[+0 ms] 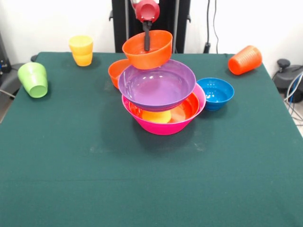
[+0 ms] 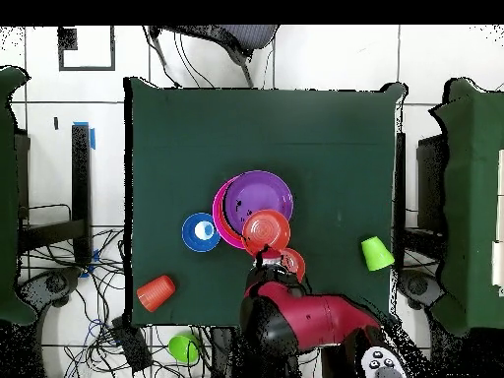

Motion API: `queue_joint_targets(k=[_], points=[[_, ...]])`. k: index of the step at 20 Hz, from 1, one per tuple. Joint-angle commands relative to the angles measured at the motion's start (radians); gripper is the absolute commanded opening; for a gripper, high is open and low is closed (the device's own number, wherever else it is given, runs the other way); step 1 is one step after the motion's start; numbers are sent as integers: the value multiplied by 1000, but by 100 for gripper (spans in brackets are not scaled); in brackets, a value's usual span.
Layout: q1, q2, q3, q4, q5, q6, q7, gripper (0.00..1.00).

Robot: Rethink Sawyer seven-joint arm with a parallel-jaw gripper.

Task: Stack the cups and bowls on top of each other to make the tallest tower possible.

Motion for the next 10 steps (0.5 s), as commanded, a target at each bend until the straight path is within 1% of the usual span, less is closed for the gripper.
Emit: queue_joint_targets(k=[1, 3, 5, 8, 10], points=[[40, 95, -30, -50, -37, -63, 245, 0], [41, 97, -29, -49, -30, -67, 248, 0], [38, 83, -17, -45, -7, -51, 258, 0], [87, 107, -56, -67, 23, -75, 270, 0], [103, 121, -70, -76, 28, -86, 272, 0]])
